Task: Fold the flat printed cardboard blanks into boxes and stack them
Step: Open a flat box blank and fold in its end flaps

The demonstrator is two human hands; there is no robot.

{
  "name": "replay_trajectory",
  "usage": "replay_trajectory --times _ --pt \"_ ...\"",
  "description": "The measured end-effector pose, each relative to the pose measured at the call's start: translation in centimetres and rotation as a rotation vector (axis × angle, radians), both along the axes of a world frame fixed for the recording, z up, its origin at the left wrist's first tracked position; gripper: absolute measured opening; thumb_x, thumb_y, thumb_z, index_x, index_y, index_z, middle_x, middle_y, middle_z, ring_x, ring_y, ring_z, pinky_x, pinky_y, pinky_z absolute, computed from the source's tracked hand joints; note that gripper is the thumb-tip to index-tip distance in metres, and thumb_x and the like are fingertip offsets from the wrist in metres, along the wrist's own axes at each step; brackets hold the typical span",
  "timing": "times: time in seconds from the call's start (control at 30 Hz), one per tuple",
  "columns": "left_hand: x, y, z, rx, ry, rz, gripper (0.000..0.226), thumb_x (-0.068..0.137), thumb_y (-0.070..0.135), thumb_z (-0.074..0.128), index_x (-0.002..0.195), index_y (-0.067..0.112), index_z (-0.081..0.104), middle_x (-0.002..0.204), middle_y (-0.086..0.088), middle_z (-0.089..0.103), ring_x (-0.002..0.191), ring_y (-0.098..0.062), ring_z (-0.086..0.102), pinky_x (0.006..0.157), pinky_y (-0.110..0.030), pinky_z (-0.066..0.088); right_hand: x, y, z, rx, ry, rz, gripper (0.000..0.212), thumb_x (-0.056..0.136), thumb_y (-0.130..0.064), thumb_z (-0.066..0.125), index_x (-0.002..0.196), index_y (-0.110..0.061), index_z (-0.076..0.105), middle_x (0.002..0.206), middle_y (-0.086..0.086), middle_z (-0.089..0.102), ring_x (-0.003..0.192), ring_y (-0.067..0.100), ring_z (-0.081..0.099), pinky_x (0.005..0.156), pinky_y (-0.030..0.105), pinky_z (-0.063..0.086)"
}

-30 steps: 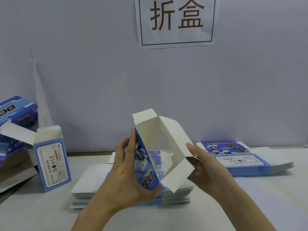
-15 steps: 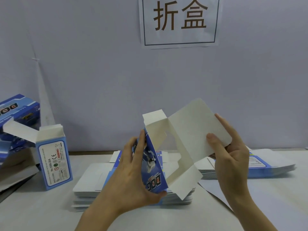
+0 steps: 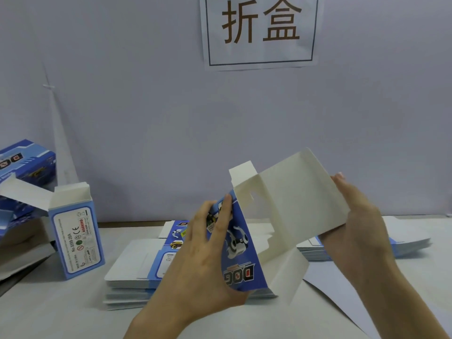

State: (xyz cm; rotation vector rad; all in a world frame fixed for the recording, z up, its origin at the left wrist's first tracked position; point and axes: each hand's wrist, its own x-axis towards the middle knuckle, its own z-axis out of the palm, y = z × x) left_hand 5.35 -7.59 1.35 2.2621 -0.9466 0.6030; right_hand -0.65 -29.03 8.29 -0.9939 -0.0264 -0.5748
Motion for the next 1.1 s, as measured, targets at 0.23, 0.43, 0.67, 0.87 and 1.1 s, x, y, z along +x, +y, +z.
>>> replay_trajectory --times 0.23,0.43,0.67,0.87,1.1 --pt "-0.1 0.4 0.6 -0.066 0.004 0.006 0.142 0.050 0.054 0.087 0.127 0.063 -0.033 0.143 0.031 -0.002 0.133 -0.006 0.029 0.091 -0.022 0.050 0.3 -0.3 -0.2 -0.116 0.113 0.122 0.023 0.086 -0.014 0.058 0.103 -0.017 0.073 0.089 -0.001 0.075 0.070 0.007 0.069 0.053 0.019 0.053" --pt "-0.1 0.3 0.7 -0.050 0.016 0.011 0.142 0.053 0.053 0.087 0.122 0.065 -0.036 0.141 0.032 -0.005 0.134 -0.006 0.027 0.098 -0.031 0.050 -0.2 0.7 0.3 -0.118 0.076 0.006 0.023 0.073 -0.037 0.065 0.083 -0.022 0.078 0.076 -0.004 0.072 0.061 0.004 0.065 0.048 0.017 0.050" --pt "0.1 0.8 1.1 -0.072 0.013 -0.013 0.143 0.048 0.057 0.086 0.131 0.059 -0.031 0.148 0.026 -0.001 0.138 -0.005 0.024 0.100 -0.036 0.049 0.1 0.8 -0.3 -0.289 0.096 -0.260 0.025 0.091 -0.032 0.059 0.076 -0.021 0.076 0.069 -0.013 0.068 0.065 0.008 0.055 0.062 0.025 0.041" --pt "0.8 1.4 1.0 -0.232 0.100 0.013 0.142 0.044 0.054 0.087 0.135 0.062 -0.021 0.136 0.027 0.012 0.120 0.015 0.031 0.092 -0.003 0.036 0.7 0.6 -0.1 -0.305 -0.062 0.023 0.041 0.092 -0.051 0.032 0.117 -0.033 0.060 0.098 -0.002 0.071 0.081 0.012 0.069 0.074 0.026 0.058" --pt "0.4 -0.4 1.3 -0.734 0.393 0.145 0.137 0.036 0.062 0.088 0.145 0.052 0.005 0.130 0.003 0.034 0.102 0.022 0.036 0.084 -0.026 0.043 0.7 2.4 -2.7 -1.105 0.164 0.307 0.076 0.075 -0.054 0.073 0.131 -0.063 0.023 0.127 -0.032 0.052 0.115 -0.014 0.049 0.092 0.011 0.043"
